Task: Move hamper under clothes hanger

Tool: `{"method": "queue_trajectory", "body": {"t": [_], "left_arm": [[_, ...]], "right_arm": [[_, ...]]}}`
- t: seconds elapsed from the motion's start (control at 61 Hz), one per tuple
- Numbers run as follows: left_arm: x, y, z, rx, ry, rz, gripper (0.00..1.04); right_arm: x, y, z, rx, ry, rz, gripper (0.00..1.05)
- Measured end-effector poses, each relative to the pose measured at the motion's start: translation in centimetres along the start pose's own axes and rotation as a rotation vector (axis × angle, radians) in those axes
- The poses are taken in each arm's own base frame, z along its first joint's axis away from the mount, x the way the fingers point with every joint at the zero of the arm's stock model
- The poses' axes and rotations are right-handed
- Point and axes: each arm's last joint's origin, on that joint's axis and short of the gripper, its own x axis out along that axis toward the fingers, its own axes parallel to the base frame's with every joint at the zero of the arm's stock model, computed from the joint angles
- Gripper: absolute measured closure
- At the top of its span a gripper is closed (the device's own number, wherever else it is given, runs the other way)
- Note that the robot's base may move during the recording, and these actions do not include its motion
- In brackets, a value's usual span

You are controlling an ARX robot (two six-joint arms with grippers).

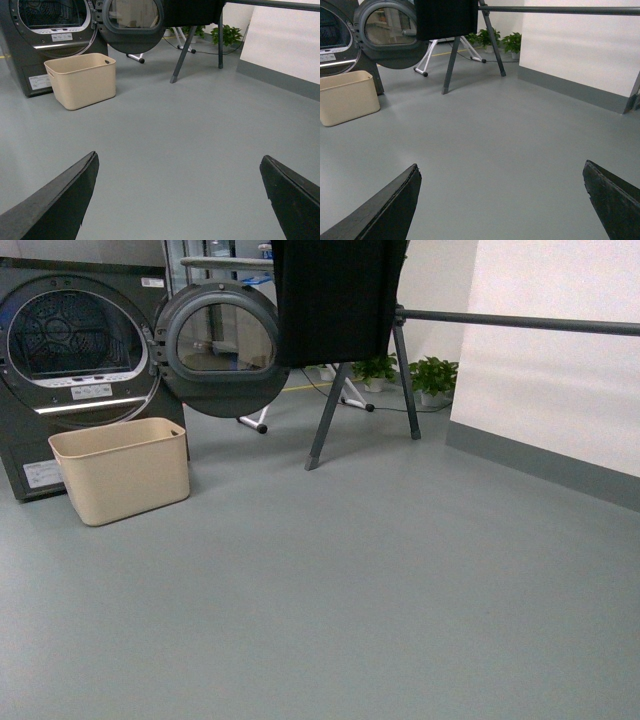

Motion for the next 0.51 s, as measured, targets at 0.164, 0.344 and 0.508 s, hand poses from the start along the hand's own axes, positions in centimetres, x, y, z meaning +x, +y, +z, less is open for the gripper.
{"method": "queue_trajectory", "body": {"t": [0.164, 0.344, 0.508], "left_arm": [[0.00, 0.00, 0.01, 0.000, 0.000, 0.000, 0.07], [0.00, 0.00, 0.01, 0.000, 0.000, 0.000, 0.07], [0.00, 0.00, 0.01, 0.000, 0.000, 0.000, 0.07]], "right_arm": [[0.00, 0.00, 0.00, 0.000, 0.000, 0.000, 0.08], [0.00, 0.00, 0.00, 0.000, 0.000, 0.000, 0.08], [0.00, 0.00, 0.00, 0.000, 0.000, 0.000, 0.08]]}}
